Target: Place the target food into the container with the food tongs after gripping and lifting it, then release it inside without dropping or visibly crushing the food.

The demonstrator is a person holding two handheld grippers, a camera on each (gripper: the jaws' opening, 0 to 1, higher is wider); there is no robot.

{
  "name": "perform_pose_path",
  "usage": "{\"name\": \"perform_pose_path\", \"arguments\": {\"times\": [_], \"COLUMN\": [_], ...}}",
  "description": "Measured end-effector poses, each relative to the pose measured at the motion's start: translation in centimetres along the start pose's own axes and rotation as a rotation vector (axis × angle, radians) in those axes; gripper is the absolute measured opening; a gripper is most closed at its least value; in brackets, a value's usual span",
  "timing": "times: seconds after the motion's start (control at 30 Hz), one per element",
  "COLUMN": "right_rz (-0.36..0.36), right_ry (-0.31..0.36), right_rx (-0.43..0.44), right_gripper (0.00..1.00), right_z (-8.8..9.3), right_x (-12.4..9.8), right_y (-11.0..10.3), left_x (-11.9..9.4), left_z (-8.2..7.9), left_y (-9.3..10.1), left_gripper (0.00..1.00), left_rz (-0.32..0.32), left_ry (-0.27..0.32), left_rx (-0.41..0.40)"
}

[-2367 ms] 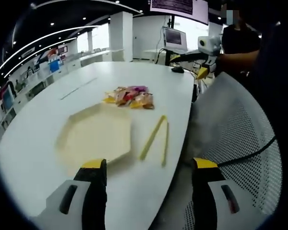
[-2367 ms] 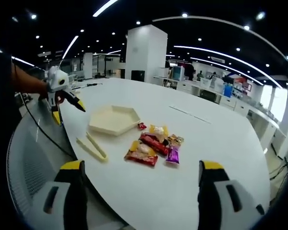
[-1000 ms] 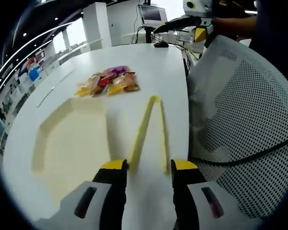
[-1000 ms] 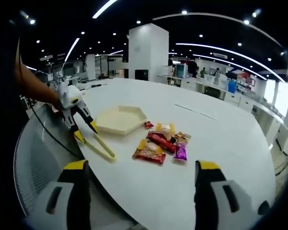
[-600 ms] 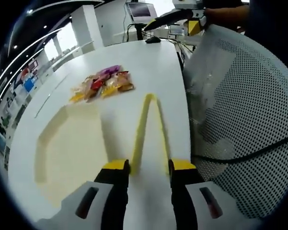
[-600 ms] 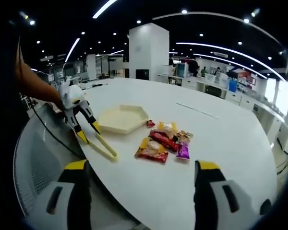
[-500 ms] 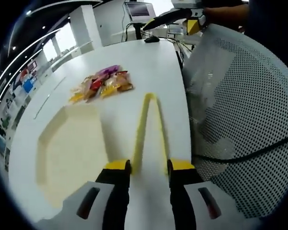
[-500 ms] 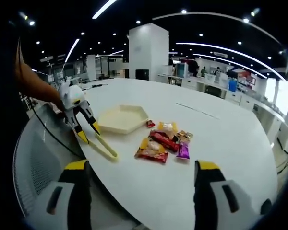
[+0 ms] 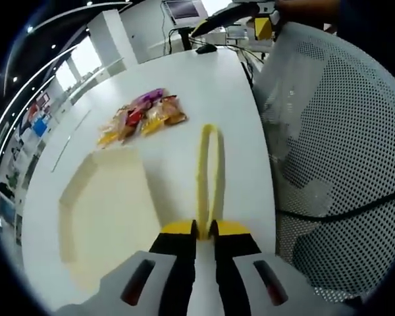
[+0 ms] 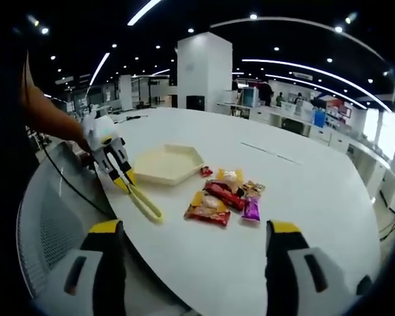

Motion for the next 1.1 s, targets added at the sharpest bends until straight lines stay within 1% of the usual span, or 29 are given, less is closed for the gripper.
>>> {"name": "perform_pose_path", "arguments": {"times": [0.13,0.17,0.3,0.5,0.73,0.8,0.83,0.93,1.03,1.07,1.1], "right_rz": [0.002,0.002,0.002,0.008,0.012,0.011,0.010,0.008,0.004,-0.002,-0.012], "right_ry": [0.000,0.001,0.001,0.010,0.023,0.023,0.023,0.026,0.028,0.042,0.073], "right_rx": [0.001,0.002,0.004,0.006,0.011,0.009,0.009,0.008,0.003,0.018,0.047], "right_gripper": [0.89,0.89,0.89,0.89,0.89,0.88,0.88,0.88,0.87,0.87,0.86], "right_z": [0.0,0.0,0.0,-0.3,-0.6,-0.7,-0.7,-0.9,-1.2,-1.7,-2.4], "right_x": [0.0,0.0,0.0,0.0,-0.1,-0.2,-0.2,-0.2,-0.3,-0.4,-0.4], "right_y": [0.1,0.0,0.0,0.2,0.3,0.3,0.3,0.4,0.4,0.5,0.5], "left_x": [-0.1,-0.2,-0.4,-1.0,-2.0,-2.3,-2.5,-3.3,-4.3,-4.7,-5.0], "left_z": [0.0,-0.2,-0.5,-1.1,-2.5,-2.8,-3.1,-3.7,-4.9,-5.3,-5.6], "left_y": [0.0,0.0,-0.4,-0.7,-0.8,-1.1,-1.2,-1.6,-2.1,-2.3,-2.5], "left_gripper": [0.04,0.04,0.03,0.01,0.00,0.00,0.00,0.00,0.00,0.00,0.00], "left_rz": [-0.002,-0.002,-0.011,-0.005,0.002,-0.003,-0.003,-0.017,-0.020,-0.019,-0.018], "left_ry": [0.011,0.027,0.062,0.086,0.146,0.165,0.179,0.217,0.269,0.290,0.304], "left_rx": [-0.003,-0.024,-0.062,-0.054,-0.061,-0.074,-0.096,-0.104,-0.114,-0.119,-0.124]}}
Point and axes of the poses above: the point that each gripper's makers call its tool centre point, and the gripper's own axes: x roughly forward along the fingers, y roughly to its right, z roughly out of its underside, the point moved 5 cm from there along -x, roughly backward along the fingers, and after that the axes turned 2 degrees about -z, right-handed, at the moved point
